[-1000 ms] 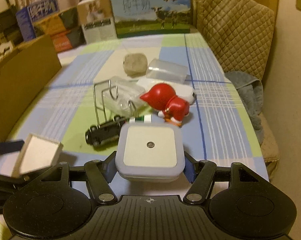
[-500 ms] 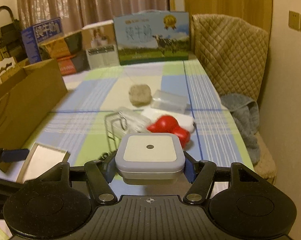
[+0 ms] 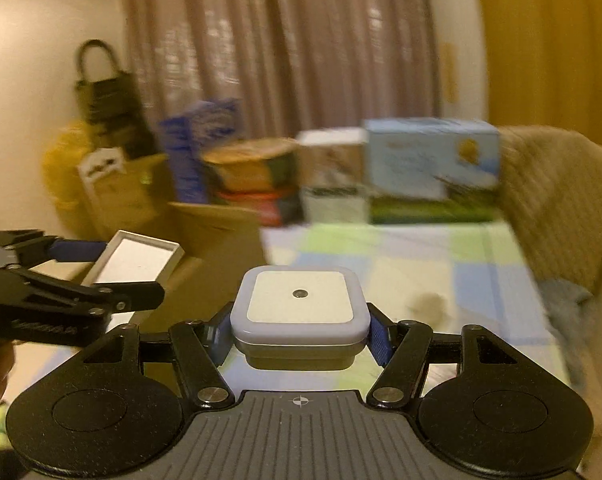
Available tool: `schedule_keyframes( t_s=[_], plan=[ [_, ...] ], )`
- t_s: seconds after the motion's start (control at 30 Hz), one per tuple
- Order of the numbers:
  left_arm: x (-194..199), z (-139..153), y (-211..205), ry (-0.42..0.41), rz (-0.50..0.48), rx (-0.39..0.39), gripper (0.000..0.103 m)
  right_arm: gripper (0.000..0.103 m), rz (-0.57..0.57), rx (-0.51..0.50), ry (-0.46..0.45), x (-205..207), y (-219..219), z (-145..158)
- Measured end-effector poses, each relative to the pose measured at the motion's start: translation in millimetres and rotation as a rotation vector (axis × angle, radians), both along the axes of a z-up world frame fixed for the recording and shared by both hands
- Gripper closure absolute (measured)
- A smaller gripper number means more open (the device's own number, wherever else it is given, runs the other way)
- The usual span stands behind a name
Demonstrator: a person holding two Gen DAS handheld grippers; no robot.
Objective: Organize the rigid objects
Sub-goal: 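Lift the night-light with the right tool and carry it toward the cardboard box, then lower the night-light into the cardboard box and open the right tool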
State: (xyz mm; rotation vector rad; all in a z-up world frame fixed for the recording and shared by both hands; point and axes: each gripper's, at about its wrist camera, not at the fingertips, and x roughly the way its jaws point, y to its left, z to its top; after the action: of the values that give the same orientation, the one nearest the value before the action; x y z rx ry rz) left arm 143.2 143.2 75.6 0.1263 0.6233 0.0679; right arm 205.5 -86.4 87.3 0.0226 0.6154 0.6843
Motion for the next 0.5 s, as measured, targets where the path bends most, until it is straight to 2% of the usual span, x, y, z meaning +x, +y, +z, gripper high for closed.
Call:
schedule_keyframes(
  t_s=[0.1, 0.27, 0.5],
  plan=[
    [-0.7, 1.2, 44.5, 0.049, 0.040, 0.038, 0.017, 0.041, 0.076, 0.013, 0.002, -0.1, 39.4, 5.2],
    [-2.4, -17.5, 102.4, 0.138, 0.059, 0.087, 0.017, 0.041, 0.207, -0.006, 0.017, 3.7, 113.5, -5.5],
    [9.2, -44.8, 133.0, 0.216, -0.019, 0.129, 0.017, 0.041, 0.359, -0.114, -0.013, 13.1, 193.9, -30.4]
  ],
)
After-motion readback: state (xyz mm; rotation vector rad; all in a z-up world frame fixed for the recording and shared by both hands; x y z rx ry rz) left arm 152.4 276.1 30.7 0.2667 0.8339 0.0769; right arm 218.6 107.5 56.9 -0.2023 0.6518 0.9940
